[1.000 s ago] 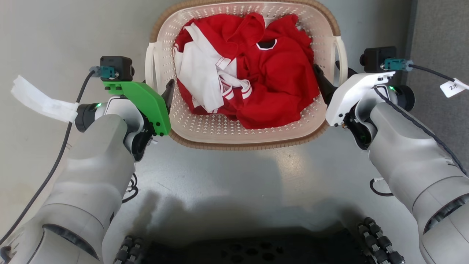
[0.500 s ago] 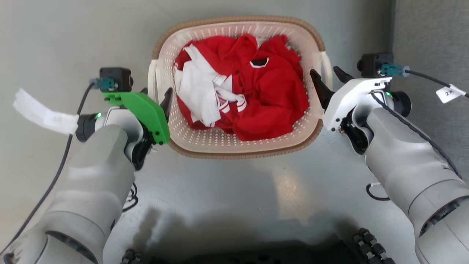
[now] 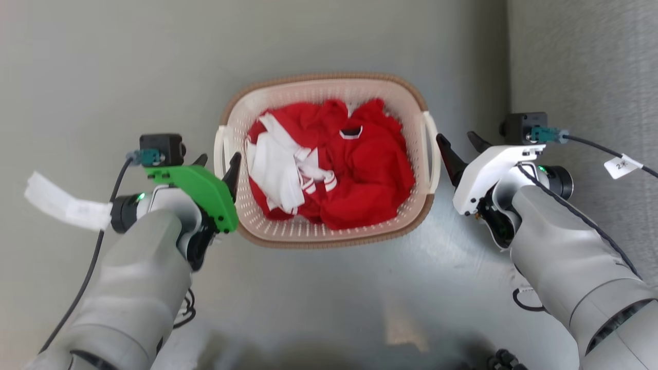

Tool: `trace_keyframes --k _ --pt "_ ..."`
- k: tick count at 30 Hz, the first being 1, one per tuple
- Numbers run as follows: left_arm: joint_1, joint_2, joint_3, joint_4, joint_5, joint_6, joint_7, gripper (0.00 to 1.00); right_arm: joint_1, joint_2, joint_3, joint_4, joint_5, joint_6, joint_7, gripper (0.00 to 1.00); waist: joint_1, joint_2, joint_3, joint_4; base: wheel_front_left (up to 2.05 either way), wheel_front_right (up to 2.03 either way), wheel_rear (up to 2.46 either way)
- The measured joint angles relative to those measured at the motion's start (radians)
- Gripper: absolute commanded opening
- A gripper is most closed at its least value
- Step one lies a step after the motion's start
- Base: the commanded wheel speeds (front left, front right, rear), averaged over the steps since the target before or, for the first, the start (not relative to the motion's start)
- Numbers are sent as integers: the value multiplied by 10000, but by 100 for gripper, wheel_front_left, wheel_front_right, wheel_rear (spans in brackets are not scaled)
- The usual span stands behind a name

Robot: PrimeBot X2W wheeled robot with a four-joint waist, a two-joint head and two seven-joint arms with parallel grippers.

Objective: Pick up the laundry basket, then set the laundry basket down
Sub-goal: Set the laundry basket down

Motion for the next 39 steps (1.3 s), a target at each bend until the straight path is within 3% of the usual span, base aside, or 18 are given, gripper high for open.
trace_keyframes --k 11,24,33,39 --pt "669 205 -134 -278 -48 0 -619 100 477 -44 77 -489 -2 0 -86 100 0 0 -1476 -111 0 0 0" --pt "1253 625 6 -895 31 0 -880 100 1072 -792 -828 -1831 -510 -2 -105 100 0 0 -3259 -151 0 0 0" --pt "1694 1011 943 -1975 384 0 -905 100 2258 -917 -1507 -2901 -1011 -50 -113 100 0 0 -4496 -148 0 0 0" --pt "2549 1177 1486 -2543 855 0 -905 100 2932 -1114 -2017 -3870 -1563 -316 -113 100 -1 0 -5287 -111 0 0 0"
